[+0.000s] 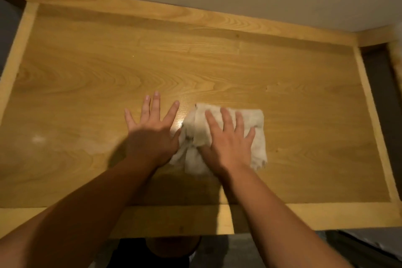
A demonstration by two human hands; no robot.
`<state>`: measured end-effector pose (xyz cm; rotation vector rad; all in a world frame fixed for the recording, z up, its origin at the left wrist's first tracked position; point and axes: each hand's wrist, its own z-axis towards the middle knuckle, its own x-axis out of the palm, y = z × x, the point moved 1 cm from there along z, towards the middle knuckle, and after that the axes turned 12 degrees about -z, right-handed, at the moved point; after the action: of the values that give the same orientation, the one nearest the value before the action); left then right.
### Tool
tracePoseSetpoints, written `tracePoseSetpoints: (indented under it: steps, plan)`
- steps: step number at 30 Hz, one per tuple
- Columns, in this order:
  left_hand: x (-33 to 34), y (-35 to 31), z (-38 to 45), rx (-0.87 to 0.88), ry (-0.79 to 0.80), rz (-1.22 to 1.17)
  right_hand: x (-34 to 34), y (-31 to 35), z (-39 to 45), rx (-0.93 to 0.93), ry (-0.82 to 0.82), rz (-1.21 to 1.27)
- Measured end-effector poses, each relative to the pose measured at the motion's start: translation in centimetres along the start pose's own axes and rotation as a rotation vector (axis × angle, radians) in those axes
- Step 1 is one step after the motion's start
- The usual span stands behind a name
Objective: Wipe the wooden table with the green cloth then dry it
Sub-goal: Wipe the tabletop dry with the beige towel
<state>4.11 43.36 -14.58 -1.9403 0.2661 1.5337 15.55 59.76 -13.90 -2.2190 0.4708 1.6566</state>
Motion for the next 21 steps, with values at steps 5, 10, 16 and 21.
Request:
tracePoseSetpoints:
  steps: [5, 10, 16, 21]
  plan:
    - [0.1, 0.2, 0.4, -0.038, 0.051, 0.018, -2.7, 0.1, 12.0, 0.024, -0.072, -0.026]
    - [0.1, 0.1, 0.4, -0.054, 0.053, 0.022, -4.8, 0.5, 19.9, 0.017, -0.120, -0.013]
    - [0.0, 0.0, 0.2, -0.060, 0.055, -0.008, -6.7, 0.1, 27.1, -0.010, -0.145, -0.035]
    - [0.0, 0.0, -0.2, -0.051, 0.062, -0.028, -7.5, 0.0, 30.0, 0.006, -0.155, -0.034]
